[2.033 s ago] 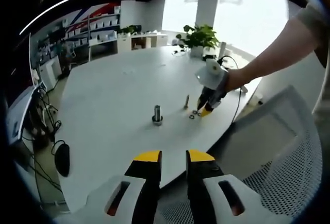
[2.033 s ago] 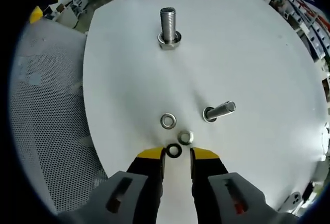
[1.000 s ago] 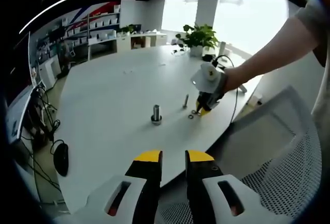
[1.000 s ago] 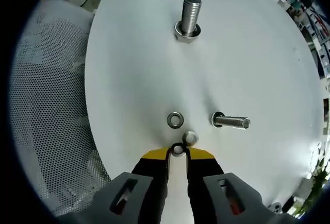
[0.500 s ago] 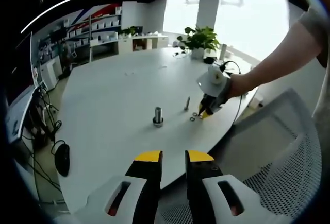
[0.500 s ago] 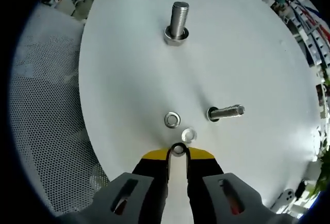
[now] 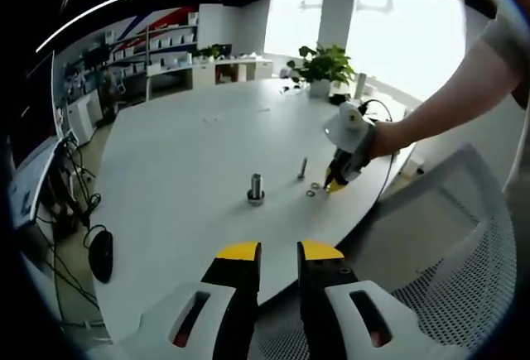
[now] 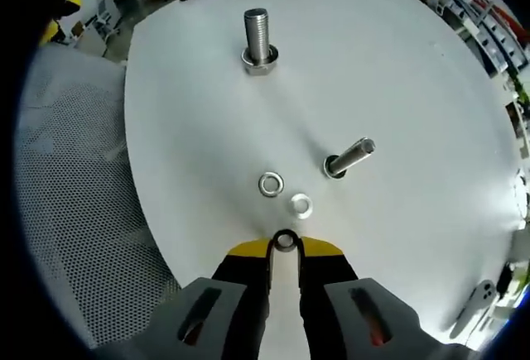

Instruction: Place the washer onto the threaded stud by aligning its center hole with the stud, sliding it down to the base, and recovering from edge contact or off-axis alignment until the washer reaches the visible bottom stop.

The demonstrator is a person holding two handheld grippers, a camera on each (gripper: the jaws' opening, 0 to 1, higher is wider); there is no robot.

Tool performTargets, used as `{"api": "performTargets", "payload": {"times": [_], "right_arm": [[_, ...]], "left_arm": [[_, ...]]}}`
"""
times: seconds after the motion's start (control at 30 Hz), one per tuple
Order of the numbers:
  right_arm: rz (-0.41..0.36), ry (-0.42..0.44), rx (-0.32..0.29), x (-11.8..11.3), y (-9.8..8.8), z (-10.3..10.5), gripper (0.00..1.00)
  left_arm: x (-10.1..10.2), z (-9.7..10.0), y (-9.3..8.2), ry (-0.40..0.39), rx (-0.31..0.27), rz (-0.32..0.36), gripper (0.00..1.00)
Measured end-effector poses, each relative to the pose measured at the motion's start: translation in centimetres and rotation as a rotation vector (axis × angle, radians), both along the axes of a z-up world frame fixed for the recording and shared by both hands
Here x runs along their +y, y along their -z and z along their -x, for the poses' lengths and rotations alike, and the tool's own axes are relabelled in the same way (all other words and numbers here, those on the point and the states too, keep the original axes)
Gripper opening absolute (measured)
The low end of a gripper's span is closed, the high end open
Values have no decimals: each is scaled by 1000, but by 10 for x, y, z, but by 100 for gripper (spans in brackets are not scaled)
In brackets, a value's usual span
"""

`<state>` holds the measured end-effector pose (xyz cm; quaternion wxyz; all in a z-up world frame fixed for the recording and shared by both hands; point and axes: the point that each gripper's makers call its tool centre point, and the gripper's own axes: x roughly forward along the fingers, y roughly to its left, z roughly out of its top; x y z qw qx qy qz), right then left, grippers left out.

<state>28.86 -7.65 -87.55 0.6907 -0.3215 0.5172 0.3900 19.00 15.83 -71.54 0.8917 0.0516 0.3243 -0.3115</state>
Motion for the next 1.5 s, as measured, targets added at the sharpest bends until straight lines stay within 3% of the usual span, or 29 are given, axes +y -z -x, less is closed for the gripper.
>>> {"api": "performTargets", "payload": {"times": [0.17,0.67,0.73,0.93,1.2,1.5], "right_arm": [[-26,35,-15,-1,-8,-7,13],[-81,17,-107,15,-38,-34,13],[-72,-27,-164,16,-45,-42,13],[-89,-43,-207,19,-56,-51,13],[-113,-67,-244,26,-61,-58,13],[-106,-79,-228,30,-58,-58,13]], "left_arm": [[1,-1,-1,-7,-1,7,15],[-1,2,1,5,6,5,15],[-1,2,0,3,4,5,15],[-1,1,-1,5,-1,4,15],[0,0,-1,5,-7,4,15],[0,0,-1,2,-3,1,14]]}}
